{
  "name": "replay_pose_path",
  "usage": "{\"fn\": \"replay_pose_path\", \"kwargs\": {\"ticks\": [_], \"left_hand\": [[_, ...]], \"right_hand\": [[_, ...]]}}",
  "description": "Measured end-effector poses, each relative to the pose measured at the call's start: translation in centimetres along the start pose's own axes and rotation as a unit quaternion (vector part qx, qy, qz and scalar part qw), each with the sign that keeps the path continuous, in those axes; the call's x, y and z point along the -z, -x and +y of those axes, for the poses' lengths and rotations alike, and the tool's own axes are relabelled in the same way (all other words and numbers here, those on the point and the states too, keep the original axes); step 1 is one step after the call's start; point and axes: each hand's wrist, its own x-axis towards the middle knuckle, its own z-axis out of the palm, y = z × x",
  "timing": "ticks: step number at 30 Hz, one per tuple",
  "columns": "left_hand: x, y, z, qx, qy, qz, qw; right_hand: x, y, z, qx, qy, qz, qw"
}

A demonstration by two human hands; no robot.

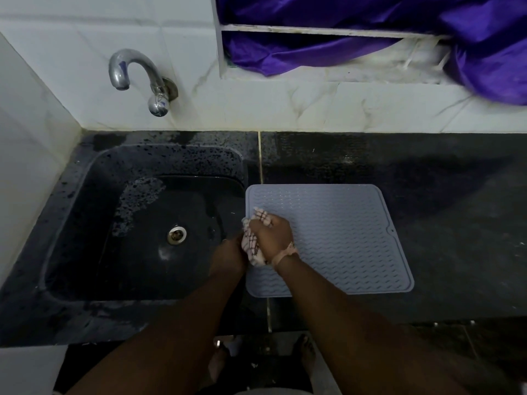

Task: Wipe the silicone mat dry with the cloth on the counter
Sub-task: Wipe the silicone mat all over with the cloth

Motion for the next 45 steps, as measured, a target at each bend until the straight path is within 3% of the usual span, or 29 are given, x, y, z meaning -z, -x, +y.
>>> {"fn": "replay_pose_path", "kwargs": {"ticks": [3,6,8,12,16,26,31,35,38,42,45], "left_hand": [[0.7,0.4,-0.4,0.011,0.156,-0.072,0.985],[1.1,0.5,-0.8,0.019,0.253,-0.079,0.964],[1.1,0.6,-0.9,0.025,0.272,-0.056,0.960],[1.0,0.3,-1.2,0.043,0.284,-0.028,0.958],[0.7,-0.2,-2.0,-0.014,0.180,-0.047,0.982],[1.0,-1.5,-2.3,-0.026,0.147,-0.095,0.984],[0.2,-0.3,-2.0,0.014,0.305,-0.046,0.951],[-0.6,0.6,-2.3,0.126,0.442,-0.007,0.888],[-0.5,0.1,-1.9,0.157,0.457,-0.013,0.875],[-0.5,1.0,-2.0,0.218,0.523,-0.004,0.824],[-0.5,1.4,-2.4,0.217,0.525,-0.020,0.823]], "right_hand": [[2.4,-1.4,-1.4,-0.001,-0.033,0.121,0.992],[7.4,-2.0,-0.9,-0.045,0.107,0.258,0.959],[9.7,-1.6,0.2,-0.065,0.183,0.301,0.934],[8.4,-0.2,2.4,-0.028,0.262,0.244,0.933],[5.0,0.0,2.4,0.024,0.322,0.211,0.923],[1.7,-0.9,0.6,-0.002,0.329,0.110,0.938],[1.8,-1.5,-0.1,-0.046,0.261,0.091,0.960],[1.3,-1.3,0.3,-0.076,0.197,0.105,0.972],[1.3,-1.8,0.2,-0.117,0.116,0.092,0.982],[1.5,-2.4,-0.2,-0.149,0.056,0.094,0.983],[1.1,-2.3,-0.3,-0.159,0.051,0.075,0.983]]}}
